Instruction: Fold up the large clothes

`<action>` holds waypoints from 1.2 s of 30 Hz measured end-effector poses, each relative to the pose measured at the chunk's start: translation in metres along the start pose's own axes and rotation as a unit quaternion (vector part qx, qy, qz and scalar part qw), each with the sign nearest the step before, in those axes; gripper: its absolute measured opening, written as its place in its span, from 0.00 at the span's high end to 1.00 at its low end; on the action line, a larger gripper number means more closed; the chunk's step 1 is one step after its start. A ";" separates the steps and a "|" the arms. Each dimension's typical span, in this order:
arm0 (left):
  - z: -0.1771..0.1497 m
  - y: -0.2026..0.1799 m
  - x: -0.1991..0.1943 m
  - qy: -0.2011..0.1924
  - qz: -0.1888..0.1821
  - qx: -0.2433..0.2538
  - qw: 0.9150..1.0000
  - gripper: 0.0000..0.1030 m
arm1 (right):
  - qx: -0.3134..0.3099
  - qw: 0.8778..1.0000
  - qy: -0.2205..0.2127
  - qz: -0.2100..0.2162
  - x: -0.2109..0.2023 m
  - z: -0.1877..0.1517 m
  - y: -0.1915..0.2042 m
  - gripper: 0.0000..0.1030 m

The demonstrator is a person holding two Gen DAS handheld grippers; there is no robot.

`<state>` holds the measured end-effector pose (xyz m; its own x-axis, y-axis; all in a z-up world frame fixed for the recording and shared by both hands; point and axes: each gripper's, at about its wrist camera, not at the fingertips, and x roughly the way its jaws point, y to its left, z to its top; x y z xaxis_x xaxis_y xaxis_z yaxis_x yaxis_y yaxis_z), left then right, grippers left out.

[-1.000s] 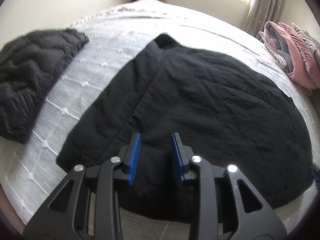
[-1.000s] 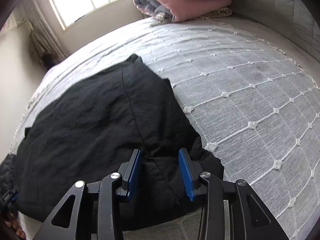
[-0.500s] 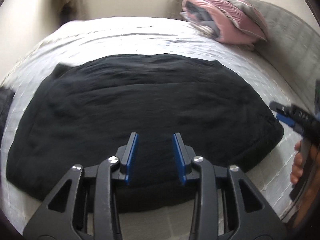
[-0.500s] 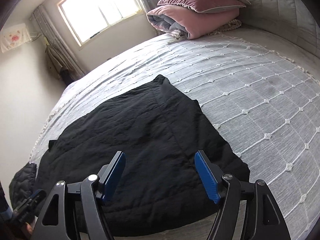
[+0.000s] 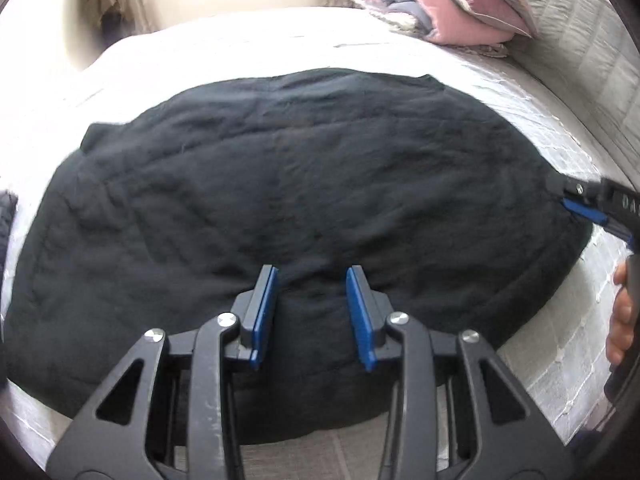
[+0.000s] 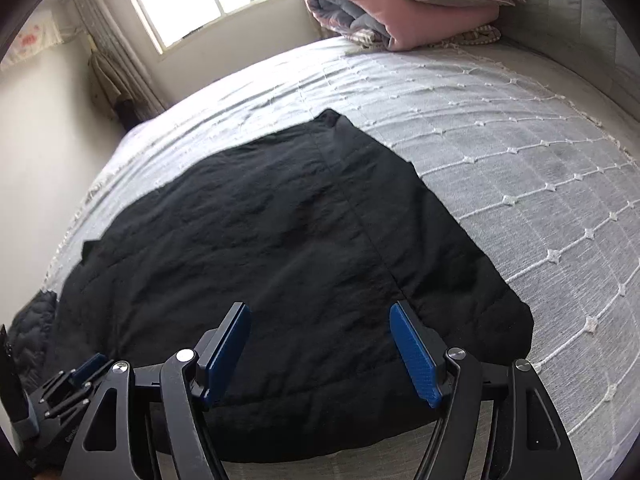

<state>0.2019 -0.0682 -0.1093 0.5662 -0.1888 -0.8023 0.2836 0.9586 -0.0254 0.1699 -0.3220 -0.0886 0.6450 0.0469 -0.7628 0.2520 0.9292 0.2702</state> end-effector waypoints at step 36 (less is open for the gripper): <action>0.064 0.038 0.054 0.072 0.000 -0.049 0.996 0.61 | -0.032 0.999 0.024 -0.028 0.016 -0.002 0.011 0.21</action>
<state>0.2929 -0.0553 -0.1151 0.4466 -0.1638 -0.8796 0.2024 0.9761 -0.0790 0.1815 -0.3106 -0.0988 0.5951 0.0109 -0.8036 0.2391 0.9522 0.1900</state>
